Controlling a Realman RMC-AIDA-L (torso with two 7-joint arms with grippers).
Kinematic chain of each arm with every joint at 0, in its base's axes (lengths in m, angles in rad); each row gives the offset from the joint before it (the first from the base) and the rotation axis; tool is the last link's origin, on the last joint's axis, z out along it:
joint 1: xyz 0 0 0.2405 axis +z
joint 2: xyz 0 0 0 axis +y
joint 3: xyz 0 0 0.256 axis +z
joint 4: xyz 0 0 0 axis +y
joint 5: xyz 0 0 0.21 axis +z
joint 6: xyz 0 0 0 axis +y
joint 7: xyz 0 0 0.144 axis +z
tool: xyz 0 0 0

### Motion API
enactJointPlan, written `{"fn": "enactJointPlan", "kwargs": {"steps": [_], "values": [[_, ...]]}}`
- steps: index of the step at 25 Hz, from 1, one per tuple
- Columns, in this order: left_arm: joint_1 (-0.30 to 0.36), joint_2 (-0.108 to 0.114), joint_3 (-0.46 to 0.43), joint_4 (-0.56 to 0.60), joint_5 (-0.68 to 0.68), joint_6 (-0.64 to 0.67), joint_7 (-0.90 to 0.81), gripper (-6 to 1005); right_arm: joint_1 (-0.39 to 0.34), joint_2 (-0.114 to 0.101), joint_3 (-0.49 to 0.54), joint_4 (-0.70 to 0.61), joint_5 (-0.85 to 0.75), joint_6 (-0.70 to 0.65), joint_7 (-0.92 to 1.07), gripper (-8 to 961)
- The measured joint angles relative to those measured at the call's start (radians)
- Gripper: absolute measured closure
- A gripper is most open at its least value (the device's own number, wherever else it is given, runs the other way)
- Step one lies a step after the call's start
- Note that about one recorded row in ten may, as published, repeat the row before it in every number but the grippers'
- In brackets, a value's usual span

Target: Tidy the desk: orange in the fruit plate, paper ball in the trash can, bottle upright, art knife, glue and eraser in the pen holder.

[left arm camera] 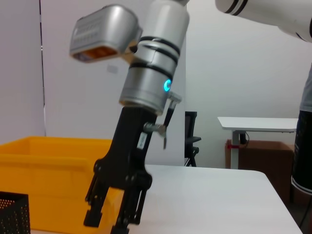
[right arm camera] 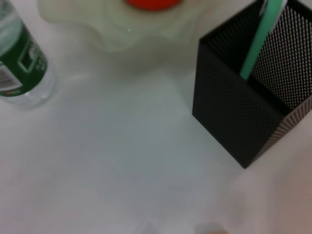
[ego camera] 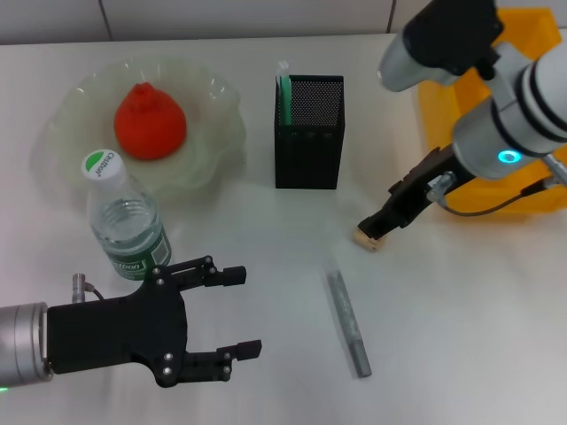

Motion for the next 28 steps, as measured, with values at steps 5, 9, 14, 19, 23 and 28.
{"fn": "enactJointPlan", "kwargs": {"steps": [5,9,14,19,23,28], "values": [[-0.001,0.0,0.0,-0.001,0.0,0.0,0.0,211,0.058,-0.001,-0.043,0.116,-0.002,0.051,-0.001,274],[-0.006,0.0,0.0,-0.012,-0.001,-0.002,0.0,211,0.083,0.0,-0.071,0.17,-0.002,0.08,-0.001,281],[-0.008,0.0,0.0,-0.014,0.001,-0.003,0.0,211,0.11,0.001,-0.086,0.229,-0.003,0.109,0.004,290],[-0.008,0.0,0.0,-0.014,0.001,-0.003,0.0,211,0.127,0.002,-0.086,0.27,0.001,0.135,0.005,317],[-0.008,0.0,0.0,-0.014,0.001,-0.004,0.0,211,0.132,0.003,-0.086,0.288,0.003,0.143,0.005,398],[-0.008,0.001,0.0,-0.014,0.002,-0.005,0.0,211,0.141,0.004,-0.086,0.312,0.006,0.151,0.005,500]]}}
